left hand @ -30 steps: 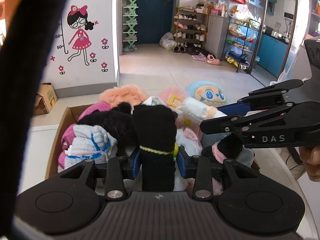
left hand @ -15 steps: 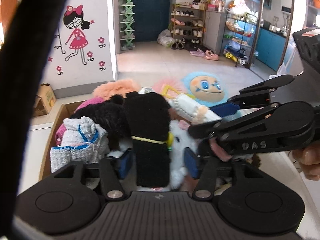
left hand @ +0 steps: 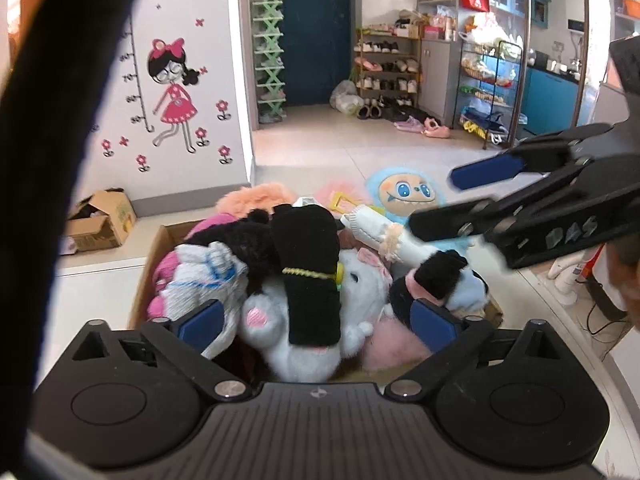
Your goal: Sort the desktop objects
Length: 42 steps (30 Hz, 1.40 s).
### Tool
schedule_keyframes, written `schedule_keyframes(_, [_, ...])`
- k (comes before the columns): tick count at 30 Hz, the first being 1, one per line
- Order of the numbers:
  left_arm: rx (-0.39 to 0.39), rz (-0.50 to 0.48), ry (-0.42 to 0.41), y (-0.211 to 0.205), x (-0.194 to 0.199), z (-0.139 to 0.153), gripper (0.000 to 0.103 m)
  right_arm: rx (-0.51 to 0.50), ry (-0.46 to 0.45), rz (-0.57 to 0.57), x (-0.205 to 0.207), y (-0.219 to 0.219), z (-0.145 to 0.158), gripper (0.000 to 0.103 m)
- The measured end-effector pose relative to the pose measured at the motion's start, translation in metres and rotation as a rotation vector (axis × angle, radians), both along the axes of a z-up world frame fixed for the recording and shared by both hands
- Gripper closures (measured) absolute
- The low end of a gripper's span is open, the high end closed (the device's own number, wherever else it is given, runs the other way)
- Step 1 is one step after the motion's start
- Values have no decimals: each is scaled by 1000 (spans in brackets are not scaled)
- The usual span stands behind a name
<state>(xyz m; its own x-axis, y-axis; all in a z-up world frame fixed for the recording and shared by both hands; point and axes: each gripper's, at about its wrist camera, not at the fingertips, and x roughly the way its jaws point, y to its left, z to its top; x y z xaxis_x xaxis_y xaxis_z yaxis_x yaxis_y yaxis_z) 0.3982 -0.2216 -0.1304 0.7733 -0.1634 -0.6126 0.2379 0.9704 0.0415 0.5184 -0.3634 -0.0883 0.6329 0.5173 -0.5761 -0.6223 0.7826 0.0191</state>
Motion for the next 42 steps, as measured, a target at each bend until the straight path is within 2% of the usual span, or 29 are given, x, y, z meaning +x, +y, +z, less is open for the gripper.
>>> schedule_keyframes(3, [27,40,-27,3,-28,4,1,32,-48,-20,-33,-15,14,15])
schedule_keyframes(7, [10,89,-51,14,-78,-2,1,95,-85,-76,-98,-39,15,1])
schedule_keyframes(12, [-28,213,-42,29,-144,-26,1,157,-47,-113,-188,-57,-21,0])
schedule_keyframes(15, [28,280,-11,29,-174,-45,1,163,-9,-130,-224,-60,-47,0])
schedule_keyframes(19, [117,273,10,16,-201,-68,1,211,38,-118,-259,-61,-78,0])
schedule_keyframes(21, [133,228,14,3,-200,-68,1,215,44,-130,-264,-56,-89,0])
schedule_keyframes(22, [118,208,6,-1,-199,-65,1,180,34,-140,-268,-48,-90,0])
schedule_keyframes(24, [86,181,3,-8,-194,-61,1,116,-47,-132,-278,-34,-87,0])
schedule_keyframes(27, [75,159,-3,-15,-176,-50,1,103,-123,-144,-290,-29,-84,0])
schedule_keyframes(31, [26,157,-77,-15,-144,-20,1,133,-119,-188,-288,-38,-83,0])
schedule_keyframes(36, [-68,141,-120,-11,-96,12,1,136,-108,-228,-288,-40,-82,0])
schedule_keyframes(39, [-105,154,-97,-11,-78,16,1,133,-125,-239,-288,-38,-80,0])
schedule_keyframes(42, [-94,176,-139,-12,-80,7,1,140,-119,-248,-284,-37,-81,0])
